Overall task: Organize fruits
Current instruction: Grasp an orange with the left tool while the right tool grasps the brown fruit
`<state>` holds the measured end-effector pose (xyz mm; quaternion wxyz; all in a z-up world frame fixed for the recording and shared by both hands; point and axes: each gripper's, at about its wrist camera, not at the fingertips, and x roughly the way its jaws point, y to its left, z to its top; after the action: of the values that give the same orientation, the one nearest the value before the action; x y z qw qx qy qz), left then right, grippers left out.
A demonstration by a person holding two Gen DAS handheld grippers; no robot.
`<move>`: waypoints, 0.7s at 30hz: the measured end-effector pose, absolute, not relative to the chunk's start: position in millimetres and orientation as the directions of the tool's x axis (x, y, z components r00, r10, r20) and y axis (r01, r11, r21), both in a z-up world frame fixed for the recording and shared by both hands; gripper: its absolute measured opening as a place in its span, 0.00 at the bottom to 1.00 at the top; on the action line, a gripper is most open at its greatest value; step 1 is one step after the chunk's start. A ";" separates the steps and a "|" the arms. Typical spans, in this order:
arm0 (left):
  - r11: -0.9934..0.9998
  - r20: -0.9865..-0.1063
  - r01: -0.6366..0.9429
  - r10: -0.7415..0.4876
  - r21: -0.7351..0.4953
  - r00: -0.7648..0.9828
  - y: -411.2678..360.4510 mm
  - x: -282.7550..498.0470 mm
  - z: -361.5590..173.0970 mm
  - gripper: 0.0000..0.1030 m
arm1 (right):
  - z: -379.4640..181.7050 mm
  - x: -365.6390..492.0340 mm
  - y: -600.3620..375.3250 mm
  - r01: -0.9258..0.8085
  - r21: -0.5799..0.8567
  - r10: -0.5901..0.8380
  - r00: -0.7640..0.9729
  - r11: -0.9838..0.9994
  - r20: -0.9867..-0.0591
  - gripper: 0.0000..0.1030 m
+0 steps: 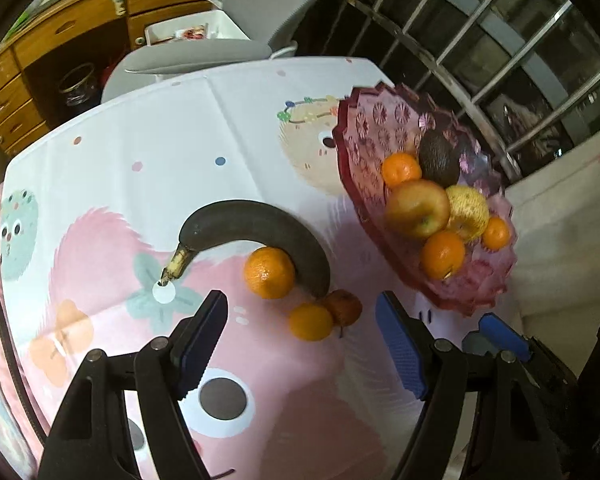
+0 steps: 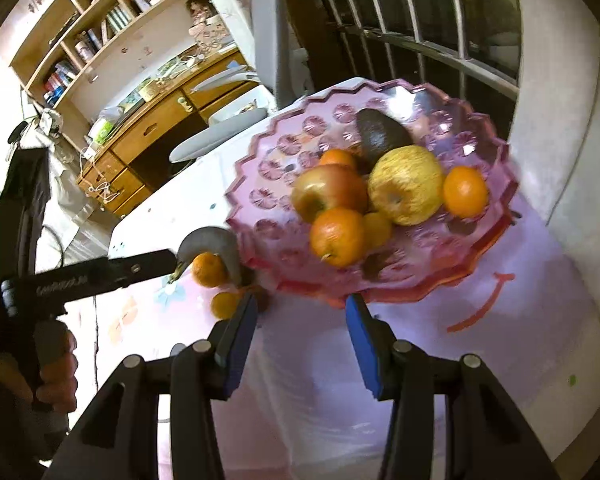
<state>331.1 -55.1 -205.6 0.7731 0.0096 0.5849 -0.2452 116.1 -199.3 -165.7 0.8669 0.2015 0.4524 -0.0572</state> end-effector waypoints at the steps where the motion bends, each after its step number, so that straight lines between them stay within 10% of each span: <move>1: 0.877 -0.914 0.404 -0.359 -0.261 0.188 -56.5 332.4 -207.9 0.73 | -167.4 117.6 -193.9 0.273 0.292 0.083 0.585 0.917 -0.807 0.45; 21: 0.872 -0.942 0.410 -0.326 -0.268 0.077 -66.9 366.8 -270.0 0.68 | -228.7 158.1 -154.3 0.187 0.231 0.079 0.592 0.955 -0.802 0.45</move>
<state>366.8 -66.9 -270.0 0.7330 0.0331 0.6314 -0.2509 158.1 -154.3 -228.7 0.8799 0.1471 0.4509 -0.0307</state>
